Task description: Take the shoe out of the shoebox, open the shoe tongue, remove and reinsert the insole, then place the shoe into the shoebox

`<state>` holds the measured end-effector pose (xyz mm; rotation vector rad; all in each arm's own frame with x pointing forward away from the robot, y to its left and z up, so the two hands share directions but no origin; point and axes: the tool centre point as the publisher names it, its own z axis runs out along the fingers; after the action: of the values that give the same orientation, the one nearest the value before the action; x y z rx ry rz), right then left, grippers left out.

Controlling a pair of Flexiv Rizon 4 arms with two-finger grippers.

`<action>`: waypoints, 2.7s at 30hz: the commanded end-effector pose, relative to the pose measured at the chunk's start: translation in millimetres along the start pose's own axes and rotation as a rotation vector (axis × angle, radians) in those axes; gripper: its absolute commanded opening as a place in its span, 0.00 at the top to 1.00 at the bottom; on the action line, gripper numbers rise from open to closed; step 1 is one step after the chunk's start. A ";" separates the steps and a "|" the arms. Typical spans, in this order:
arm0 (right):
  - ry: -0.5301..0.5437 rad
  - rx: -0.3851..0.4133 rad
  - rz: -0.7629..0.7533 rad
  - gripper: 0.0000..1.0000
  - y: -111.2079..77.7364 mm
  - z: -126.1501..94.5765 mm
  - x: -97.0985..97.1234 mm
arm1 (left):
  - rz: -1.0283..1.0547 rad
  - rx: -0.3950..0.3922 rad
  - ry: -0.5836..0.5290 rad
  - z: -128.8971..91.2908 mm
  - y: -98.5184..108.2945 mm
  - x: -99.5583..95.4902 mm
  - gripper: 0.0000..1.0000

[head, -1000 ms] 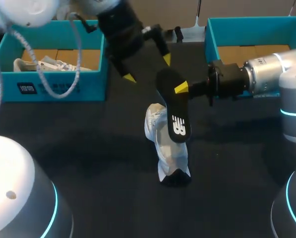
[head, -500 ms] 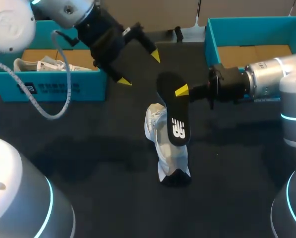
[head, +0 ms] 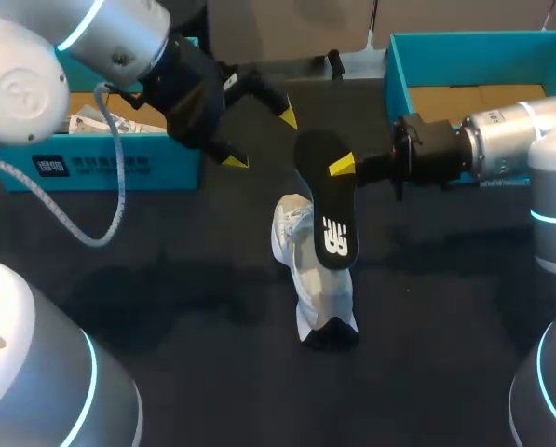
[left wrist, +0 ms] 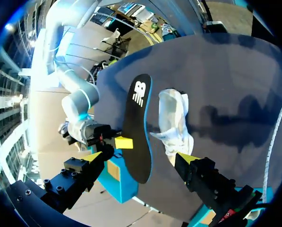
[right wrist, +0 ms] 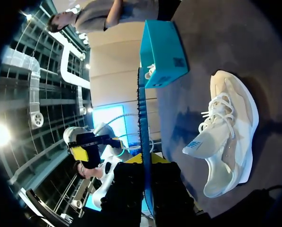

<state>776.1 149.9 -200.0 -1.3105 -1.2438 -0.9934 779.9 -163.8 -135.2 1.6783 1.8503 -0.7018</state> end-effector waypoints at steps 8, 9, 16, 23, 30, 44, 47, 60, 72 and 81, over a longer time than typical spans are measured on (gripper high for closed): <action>0.003 -0.015 0.005 1.00 -6.1 -0.3 2.6 | 0.095 -0.024 -0.409 10.7 0.6 10.7 0.00; 0.004 -0.020 0.007 1.00 -6.7 -0.6 2.4 | 0.108 -0.026 -0.423 10.7 0.1 9.3 0.00; 0.010 -0.032 0.013 1.00 -9.3 -1.2 2.0 | 0.092 -0.038 -0.450 11.0 2.2 4.4 0.00; 0.013 -0.029 0.009 1.00 -12.9 0.4 5.1 | 0.092 -0.038 -0.450 11.0 2.2 4.4 0.00; 0.045 -0.052 -0.017 1.00 -13.8 6.5 11.0 | 0.092 -0.038 -0.450 11.0 2.2 4.4 0.00; 0.059 -0.065 -0.034 1.00 -16.7 12.8 17.6 | 0.091 -0.046 -0.582 25.3 21.5 13.6 0.00; 0.062 -0.067 -0.037 1.00 -15.8 14.4 18.8 | 0.077 -0.056 -0.609 29.8 24.5 13.9 0.00; 0.093 -0.069 -0.045 1.00 -13.9 29.3 18.4 | 0.071 -0.050 -0.657 48.1 28.7 -2.6 0.00; 0.113 -0.093 -0.062 1.00 -16.2 37.7 22.5 | 0.018 -0.031 -0.717 64.9 29.0 -4.6 0.28; 0.119 -0.091 -0.068 1.00 -15.8 40.2 22.9 | 0.004 -0.025 -0.713 75.0 26.9 -4.7 0.64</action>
<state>759.5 188.8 -179.8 -1.2644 -1.1710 -1.1716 809.4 -212.6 -184.4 1.1903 1.3345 -1.0974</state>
